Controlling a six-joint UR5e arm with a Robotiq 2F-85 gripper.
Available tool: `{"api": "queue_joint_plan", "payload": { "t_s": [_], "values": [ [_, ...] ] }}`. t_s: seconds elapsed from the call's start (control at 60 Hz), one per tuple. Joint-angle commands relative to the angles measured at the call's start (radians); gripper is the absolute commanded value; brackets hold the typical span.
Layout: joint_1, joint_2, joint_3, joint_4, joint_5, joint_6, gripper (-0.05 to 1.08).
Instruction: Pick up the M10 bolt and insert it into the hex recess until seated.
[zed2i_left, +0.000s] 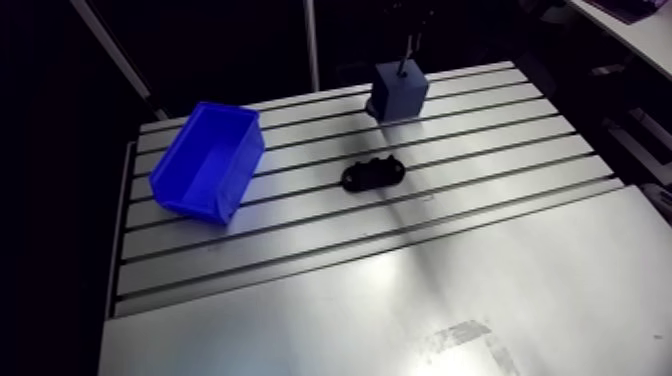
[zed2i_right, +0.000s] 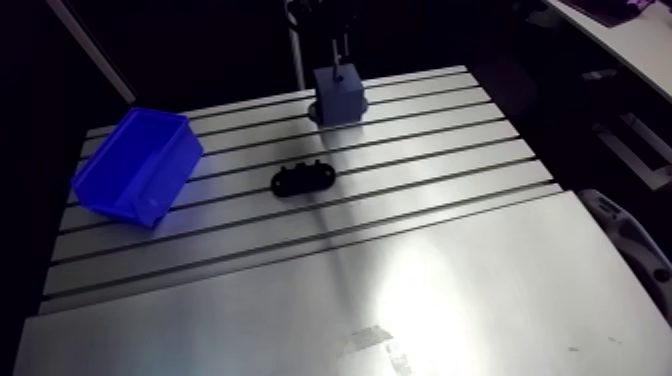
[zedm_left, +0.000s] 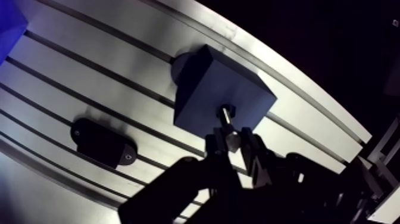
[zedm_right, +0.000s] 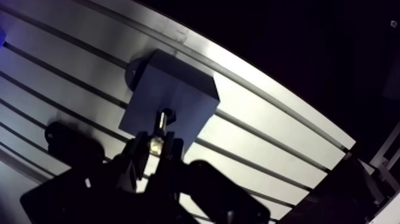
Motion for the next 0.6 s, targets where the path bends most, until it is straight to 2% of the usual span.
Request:
{"api": "queue_joint_plan", "payload": {
  "t_s": [0.017,0.6],
  "values": [
    [0.0,0.006,-0.004,0.0,0.0,-0.001,0.87],
    [-0.001,0.005,0.003,0.0,0.0,-0.002,0.87]
  ]
}}
